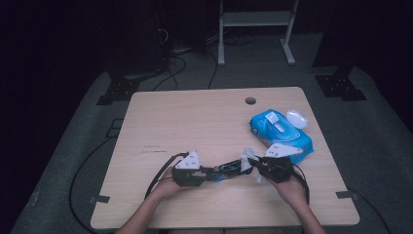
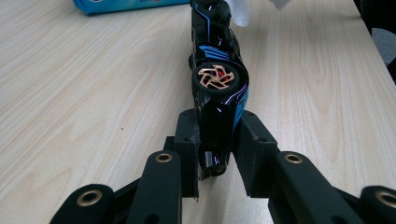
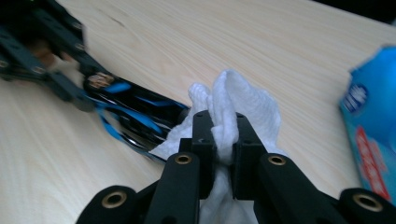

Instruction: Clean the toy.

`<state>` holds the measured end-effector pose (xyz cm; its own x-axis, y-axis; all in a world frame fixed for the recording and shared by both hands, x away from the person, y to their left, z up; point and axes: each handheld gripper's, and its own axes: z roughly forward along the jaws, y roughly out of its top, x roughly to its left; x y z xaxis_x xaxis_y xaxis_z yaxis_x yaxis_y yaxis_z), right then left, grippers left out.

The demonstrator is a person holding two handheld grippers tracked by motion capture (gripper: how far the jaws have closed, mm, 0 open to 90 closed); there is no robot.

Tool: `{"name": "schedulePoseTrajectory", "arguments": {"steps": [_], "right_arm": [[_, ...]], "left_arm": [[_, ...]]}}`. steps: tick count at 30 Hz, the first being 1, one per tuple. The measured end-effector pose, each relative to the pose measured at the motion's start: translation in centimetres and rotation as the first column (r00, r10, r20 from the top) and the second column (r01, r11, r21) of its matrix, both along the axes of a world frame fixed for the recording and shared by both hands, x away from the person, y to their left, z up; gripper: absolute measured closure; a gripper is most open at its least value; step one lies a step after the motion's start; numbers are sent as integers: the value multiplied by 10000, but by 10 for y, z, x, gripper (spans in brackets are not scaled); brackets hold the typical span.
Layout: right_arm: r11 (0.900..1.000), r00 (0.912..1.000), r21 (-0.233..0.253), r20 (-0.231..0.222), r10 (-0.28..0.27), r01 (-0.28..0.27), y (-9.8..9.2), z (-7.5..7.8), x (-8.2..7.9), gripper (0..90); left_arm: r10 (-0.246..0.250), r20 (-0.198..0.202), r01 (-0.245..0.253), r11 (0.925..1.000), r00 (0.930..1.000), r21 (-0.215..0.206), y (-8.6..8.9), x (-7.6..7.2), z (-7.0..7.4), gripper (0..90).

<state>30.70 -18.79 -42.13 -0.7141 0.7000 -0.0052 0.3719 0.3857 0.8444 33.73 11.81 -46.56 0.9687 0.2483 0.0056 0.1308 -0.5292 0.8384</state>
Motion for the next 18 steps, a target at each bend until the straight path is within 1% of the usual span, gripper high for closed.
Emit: {"name": "schedulePoseTrajectory", "arguments": {"steps": [1,2,3,4,5,6,7,8,9,10,11,13,14,15,16,17,18], "right_arm": [[9999,9998,-12,72,167,-167,6,2,0,820],[9999,9998,-12,72,167,-167,6,2,0,820],[9987,9989,-162,-3,474,-474,21,2,3,820],[9987,9989,-162,-3,474,-474,21,2,3,820],[9967,9969,-317,-253,739,-747,35,0,8,821],[9952,9955,-396,-356,878,-892,43,-2,10,820],[9933,9937,-395,-324,1073,-1085,50,-3,9,821],[9913,9913,-364,-394,1254,-1268,56,-4,8,821],[9880,9883,-392,-385,1479,-1493,64,-4,7,820],[9865,9887,-659,-215,1485,-1496,71,-3,4,821],[9843,9882,-873,-64,1532,-1532,73,-2,4,820],[9857,9879,-686,-269,1527,-1542,69,-3,8,822],[9877,9901,-713,-290,1375,-1393,64,-3,9,823],[9907,9920,-551,-292,1229,-1244,58,-4,10,823],[9934,9946,-531,-276,999,-1012,51,-3,10,823],[9947,9967,-641,-204,790,-802,47,-3,10,823],[9952,9971,-646,-238,726,-740,44,-3,10,823]], "left_arm": [[7,0,-7,10000,10000,-3,0,0,0,716],[7,0,-7,10000,10000,-3,0,0,0,716],[13,24,-13,10000,10000,-1,0,-1,0,716],[13,24,-13,10000,10000,-1,0,-1,0,716],[16,73,-17,10000,10000,53,-1,-2,0,716],[28,63,-28,10000,10000,45,-1,-2,0,716],[28,63,-28,10000,10000,45,-1,-2,0,715],[27,41,-27,10000,10000,20,-1,-2,0,715],[48,49,-49,10000,10000,40,-1,-1,0,715],[48,49,-49,10000,10000,40,-1,-1,0,713],[40,-7,-40,10000,10000,25,1,0,0,714],[63,21,-63,10000,10000,62,1,-1,0,714],[47,70,-47,10000,10000,74,1,-1,0,713],[50,69,-51,10000,10000,50,0,-1,0,713],[28,65,-28,10000,10000,36,-1,-1,0,713],[-5,72,4,10000,10000,59,-1,0,0,713],[-25,66,24,10000,10000,57,-2,0,0,714]]}}
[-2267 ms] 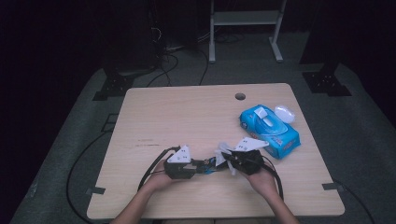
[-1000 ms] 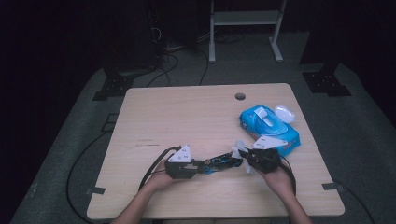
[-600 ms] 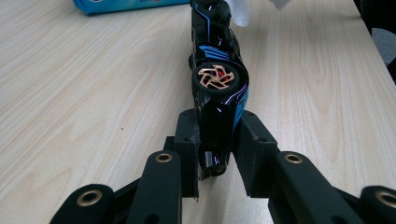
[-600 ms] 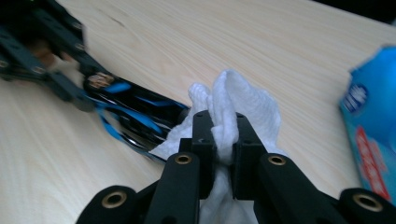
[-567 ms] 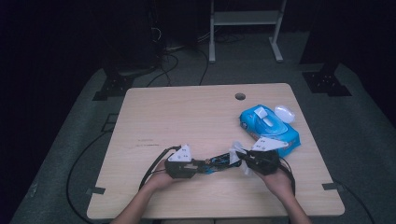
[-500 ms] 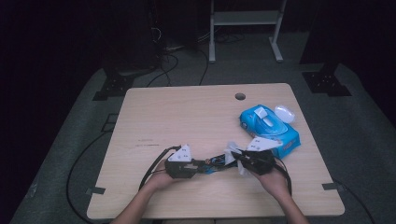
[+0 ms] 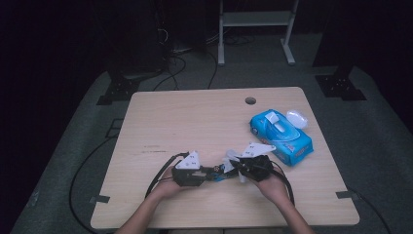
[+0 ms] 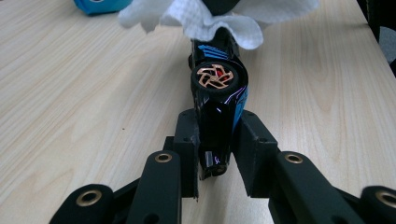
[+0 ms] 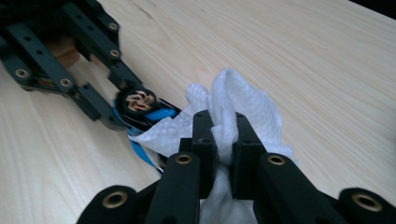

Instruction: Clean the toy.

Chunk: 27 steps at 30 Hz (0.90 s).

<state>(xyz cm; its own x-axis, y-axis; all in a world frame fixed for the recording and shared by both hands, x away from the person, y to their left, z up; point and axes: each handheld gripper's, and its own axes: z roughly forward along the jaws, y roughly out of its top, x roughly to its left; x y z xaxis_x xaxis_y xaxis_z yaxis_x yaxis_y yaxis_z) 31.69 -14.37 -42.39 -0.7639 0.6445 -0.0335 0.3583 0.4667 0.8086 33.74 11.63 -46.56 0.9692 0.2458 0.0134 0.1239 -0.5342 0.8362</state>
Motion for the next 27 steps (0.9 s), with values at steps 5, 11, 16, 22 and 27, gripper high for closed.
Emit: {"name": "schedulePoseTrajectory", "arguments": {"steps": [5,11,16,22,27], "right_arm": [[9992,9992,57,33,396,-397,9,-1,-3,823],[10000,10000,-27,66,65,-64,2,0,-2,823],[9975,9975,169,186,677,-680,26,1,-6,822],[9938,9935,-91,271,1106,-1104,43,0,-6,823],[9996,9999,236,20,155,-156,10,-1,0,823]], "left_arm": [[32,-73,-32,10000,10000,-27,0,0,0,714],[15,-143,-16,9999,9999,-104,0,1,-1,715],[-3,-53,2,10000,10000,-72,-1,0,-1,716],[10,-44,-10,10000,10000,-17,-1,0,-1,715],[-31,-77,31,10000,10000,-50,-1,1,-1,716]]}}
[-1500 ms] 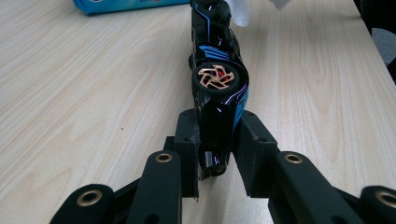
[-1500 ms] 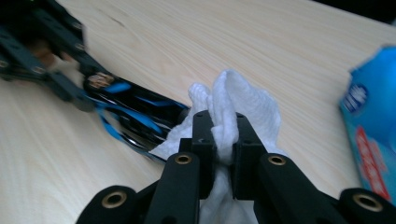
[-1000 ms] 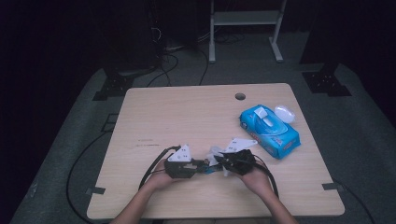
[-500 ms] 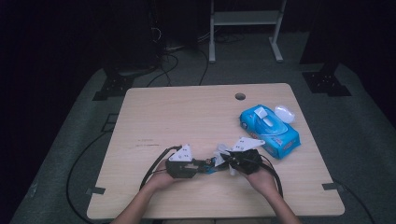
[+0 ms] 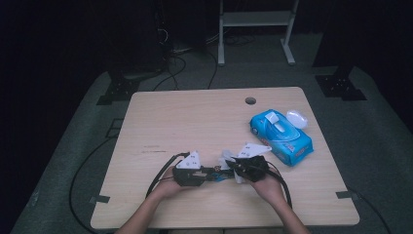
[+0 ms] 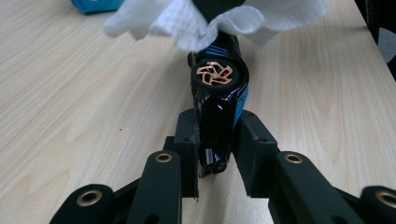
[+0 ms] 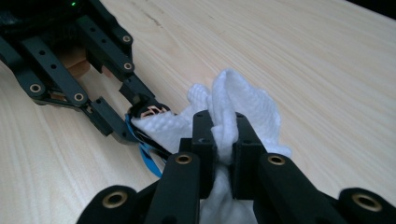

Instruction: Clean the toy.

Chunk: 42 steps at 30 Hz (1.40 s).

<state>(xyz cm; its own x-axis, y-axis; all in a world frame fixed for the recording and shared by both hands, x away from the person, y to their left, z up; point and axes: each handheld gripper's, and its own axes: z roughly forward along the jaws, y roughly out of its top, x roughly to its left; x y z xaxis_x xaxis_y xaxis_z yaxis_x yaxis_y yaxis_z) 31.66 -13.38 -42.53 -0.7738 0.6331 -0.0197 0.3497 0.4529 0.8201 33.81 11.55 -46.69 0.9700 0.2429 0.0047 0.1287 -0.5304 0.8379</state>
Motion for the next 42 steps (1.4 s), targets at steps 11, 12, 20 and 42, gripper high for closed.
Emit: {"name": "schedulePoseTrajectory", "arguments": {"steps": [11,12,20,42], "right_arm": [[9963,9963,26,56,856,-856,24,-1,-4,823],[9979,9978,-88,160,646,-644,16,-1,-3,823],[9973,9984,-508,257,-511,524,-28,2,1,823],[9997,9997,-99,112,216,-214,2,0,-1,822]], "left_arm": [[57,-51,-57,10000,10000,25,0,0,0,716],[67,-61,-66,10000,10000,29,0,-1,0,716],[22,-48,-21,10000,10000,54,0,0,0,716],[29,-76,-28,10000,10000,52,-1,0,0,716]]}}
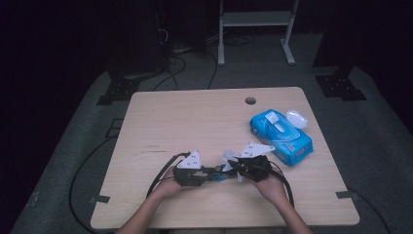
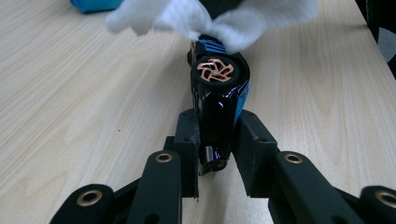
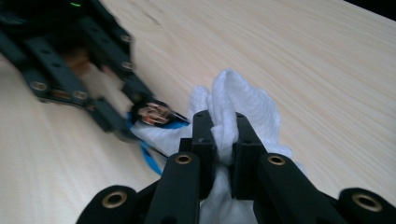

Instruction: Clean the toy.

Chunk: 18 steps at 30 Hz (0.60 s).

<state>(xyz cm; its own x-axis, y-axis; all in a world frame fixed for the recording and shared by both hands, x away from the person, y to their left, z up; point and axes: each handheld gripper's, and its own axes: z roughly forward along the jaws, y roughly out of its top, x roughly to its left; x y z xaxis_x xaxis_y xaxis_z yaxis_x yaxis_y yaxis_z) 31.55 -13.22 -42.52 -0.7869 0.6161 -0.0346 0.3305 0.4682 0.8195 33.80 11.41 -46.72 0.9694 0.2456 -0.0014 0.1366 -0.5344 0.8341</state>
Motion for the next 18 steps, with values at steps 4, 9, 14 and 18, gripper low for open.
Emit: {"name": "schedulePoseTrajectory", "arguments": {"steps": [4,9,14,18], "right_arm": [[9997,10000,-248,96,16,-13,1,0,1,822],[10000,9999,68,103,-60,59,1,3,0,822],[9981,9979,52,200,608,-609,24,3,-3,822],[9996,9994,-191,269,203,-197,11,-1,0,821]], "left_arm": [[18,-17,-18,10000,10000,-36,0,1,0,715],[8,-33,-8,10000,10000,21,0,1,-1,716],[16,31,-16,10000,10000,89,0,0,0,716],[9,43,-10,9999,10000,131,0,0,0,716]]}}
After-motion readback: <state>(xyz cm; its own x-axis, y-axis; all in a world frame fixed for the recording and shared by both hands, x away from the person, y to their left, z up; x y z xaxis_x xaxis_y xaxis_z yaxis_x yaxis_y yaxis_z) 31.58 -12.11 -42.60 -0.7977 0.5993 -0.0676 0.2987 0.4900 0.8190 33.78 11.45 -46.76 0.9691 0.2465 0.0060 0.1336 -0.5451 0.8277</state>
